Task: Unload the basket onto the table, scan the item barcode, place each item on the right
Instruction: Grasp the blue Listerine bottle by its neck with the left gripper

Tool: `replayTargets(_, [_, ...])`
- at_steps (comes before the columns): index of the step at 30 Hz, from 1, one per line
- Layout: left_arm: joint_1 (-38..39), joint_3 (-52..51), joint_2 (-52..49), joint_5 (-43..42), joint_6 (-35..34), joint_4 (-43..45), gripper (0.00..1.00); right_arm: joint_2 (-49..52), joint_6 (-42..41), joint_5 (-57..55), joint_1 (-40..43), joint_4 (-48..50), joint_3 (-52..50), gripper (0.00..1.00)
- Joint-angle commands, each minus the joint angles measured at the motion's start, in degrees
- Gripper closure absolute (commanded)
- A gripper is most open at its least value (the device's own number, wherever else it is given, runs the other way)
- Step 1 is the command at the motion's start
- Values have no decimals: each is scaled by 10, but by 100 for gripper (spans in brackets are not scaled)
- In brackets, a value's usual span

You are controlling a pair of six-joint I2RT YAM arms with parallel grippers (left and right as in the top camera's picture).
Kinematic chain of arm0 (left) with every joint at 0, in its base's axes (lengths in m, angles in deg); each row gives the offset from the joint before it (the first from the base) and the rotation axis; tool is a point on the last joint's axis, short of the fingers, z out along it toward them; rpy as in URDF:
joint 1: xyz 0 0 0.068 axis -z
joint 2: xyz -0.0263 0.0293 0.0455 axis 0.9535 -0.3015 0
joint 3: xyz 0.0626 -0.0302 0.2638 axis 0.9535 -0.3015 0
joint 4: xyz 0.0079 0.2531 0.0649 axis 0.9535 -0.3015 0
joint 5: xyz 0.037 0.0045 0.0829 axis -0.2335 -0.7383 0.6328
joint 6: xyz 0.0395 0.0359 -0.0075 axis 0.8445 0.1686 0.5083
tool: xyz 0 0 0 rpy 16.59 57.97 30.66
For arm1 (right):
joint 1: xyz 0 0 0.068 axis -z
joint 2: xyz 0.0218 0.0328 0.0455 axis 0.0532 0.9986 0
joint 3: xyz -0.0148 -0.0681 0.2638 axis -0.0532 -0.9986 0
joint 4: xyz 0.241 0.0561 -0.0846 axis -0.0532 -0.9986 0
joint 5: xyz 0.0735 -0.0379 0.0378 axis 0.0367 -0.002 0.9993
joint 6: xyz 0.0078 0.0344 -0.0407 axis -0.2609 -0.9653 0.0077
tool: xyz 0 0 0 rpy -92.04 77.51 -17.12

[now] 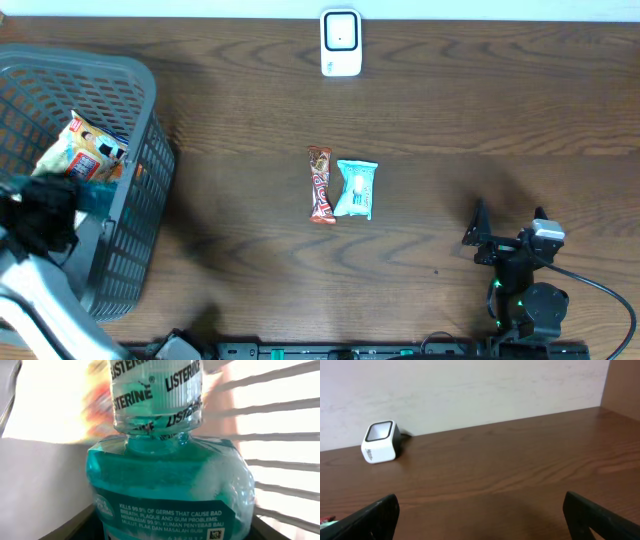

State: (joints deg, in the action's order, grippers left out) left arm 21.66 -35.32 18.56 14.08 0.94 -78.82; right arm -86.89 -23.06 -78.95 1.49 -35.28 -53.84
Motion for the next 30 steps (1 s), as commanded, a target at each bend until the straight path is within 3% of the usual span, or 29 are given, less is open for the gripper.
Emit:
replayTargets(1, [1, 22, 87, -46, -52, 41, 59, -4, 4, 1, 1, -2, -1, 1])
replayTargets(5, [1, 22, 166, -56, -114, 88, 59, -4, 4, 1, 1, -2, -1, 1])
replayTargets(10, [12, 22, 217, -157, -227, 197, 59, -4, 4, 1, 1, -2, -1, 1])
replayTargets(13, [59, 22, 215, -195, -293, 270, 59, -4, 4, 1, 1, -2, -1, 1])
replayTargets(16, [137, 22, 215, -199, -303, 294, 59, -3, 4, 1, 1, -2, -1, 1])
replayTargets(22, [374, 21, 201, -131, -209, 274, 59, -4, 4, 1, 1, -2, -1, 1])
replayTargets(25, [526, 21, 169, -8, -106, 209, 59, -4, 4, 1, 1, -2, -1, 1])
replayTargets(30, [658, 21, 93, 208, -7, 106, 59, -4, 4, 1, 1, -2, -1, 1])
